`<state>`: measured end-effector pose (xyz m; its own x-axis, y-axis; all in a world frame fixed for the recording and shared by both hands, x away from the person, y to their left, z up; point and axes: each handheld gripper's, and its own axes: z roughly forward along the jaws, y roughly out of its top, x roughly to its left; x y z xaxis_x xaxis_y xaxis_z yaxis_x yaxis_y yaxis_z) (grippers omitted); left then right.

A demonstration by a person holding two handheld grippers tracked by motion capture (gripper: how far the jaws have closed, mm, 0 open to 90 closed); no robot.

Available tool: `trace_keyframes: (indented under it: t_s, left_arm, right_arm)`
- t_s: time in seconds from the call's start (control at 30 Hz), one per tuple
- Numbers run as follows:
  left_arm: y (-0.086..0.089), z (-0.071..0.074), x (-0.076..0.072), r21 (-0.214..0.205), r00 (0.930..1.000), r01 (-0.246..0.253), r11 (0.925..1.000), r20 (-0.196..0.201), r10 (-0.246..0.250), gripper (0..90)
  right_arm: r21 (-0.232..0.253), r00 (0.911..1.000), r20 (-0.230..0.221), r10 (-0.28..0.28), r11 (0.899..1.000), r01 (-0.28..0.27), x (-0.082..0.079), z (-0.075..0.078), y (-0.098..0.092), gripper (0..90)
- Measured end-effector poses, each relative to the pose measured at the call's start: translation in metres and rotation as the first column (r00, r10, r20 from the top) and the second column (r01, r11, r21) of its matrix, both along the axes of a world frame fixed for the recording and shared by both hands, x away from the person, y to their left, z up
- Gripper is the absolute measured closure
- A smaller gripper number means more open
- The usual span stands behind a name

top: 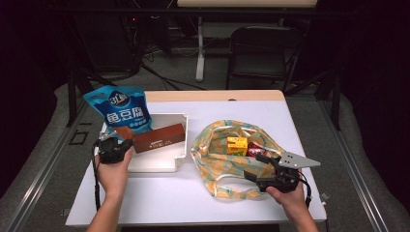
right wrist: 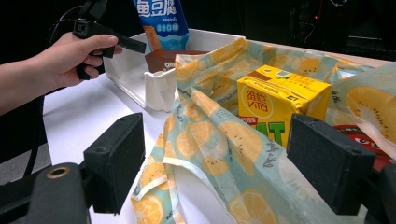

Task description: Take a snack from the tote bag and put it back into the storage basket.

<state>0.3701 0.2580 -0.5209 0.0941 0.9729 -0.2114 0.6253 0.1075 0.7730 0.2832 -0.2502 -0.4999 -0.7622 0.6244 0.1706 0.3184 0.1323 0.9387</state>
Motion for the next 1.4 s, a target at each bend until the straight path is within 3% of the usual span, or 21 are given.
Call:
trace_keyframes:
  t_s: [0.2,0.33,0.4,0.47,0.53,0.63,0.9,1.23,1.33,1.4]
  left_arm:
    - [0.004,-0.001,0.003,-0.005,0.9998,-0.017,0.9998,-0.010,0.017,80.6]
    - [0.007,-0.006,0.004,-0.012,0.9986,-0.017,0.9998,-0.049,0.017,78.4]
    - [0.011,-0.008,0.004,-0.048,0.9986,-0.019,0.9987,-0.050,0.017,76.2]
    - [0.017,-0.007,0.002,-0.112,0.9994,-0.026,0.9934,-0.026,0.023,73.0]
    - [0.017,-0.004,0.001,-0.136,0.9997,-0.022,0.9905,-0.009,0.021,72.4]
    - [0.013,-0.005,0.004,-0.117,0.9998,0.001,0.9931,-0.017,-0.003,72.5]
    - [0.014,-0.005,0.005,-0.131,0.9996,-0.023,0.9912,-0.022,0.020,74.7]
    - [0.015,-0.006,0.006,-0.108,0.9995,0.000,0.9942,-0.031,-0.003,79.0]
    - [0.016,-0.006,0.006,-0.125,0.9987,0.029,0.9918,-0.039,-0.034,87.8]
    - [0.014,-0.004,0.007,-0.104,0.9982,0.036,0.9940,-0.045,-0.041,90.0]
  right_arm:
    - [-0.003,1.0000,-0.002,-0.002,1.000,0.002,0.000,-0.001,0.002,19.1]
    - [0.000,1.0000,-0.002,-0.002,1.000,0.002,0.000,-0.001,0.002,19.1]
    - [-0.003,1.0000,-0.004,0.000,1.000,0.000,0.001,-0.001,0.001,19.1]
    - [-0.004,1.0000,-0.005,0.002,1.000,-0.002,0.001,-0.002,0.001,19.1]
    - [-0.001,1.0000,-0.003,-0.001,1.000,0.001,0.000,-0.001,0.002,19.1]
    - [-0.004,1.0000,-0.004,0.002,1.000,-0.002,0.001,-0.002,0.002,19.1]
    - [-0.004,1.0000,-0.004,0.000,1.000,0.000,0.000,-0.002,0.002,19.1]
    - [-0.005,1.0000,-0.006,-0.003,1.000,0.003,0.000,-0.002,0.002,19.2]
    - [-0.005,1.0000,-0.006,0.002,1.000,-0.002,0.001,-0.003,0.003,19.2]
    - [-0.006,1.0000,-0.005,-0.001,1.000,0.001,0.000,-0.003,0.004,19.2]
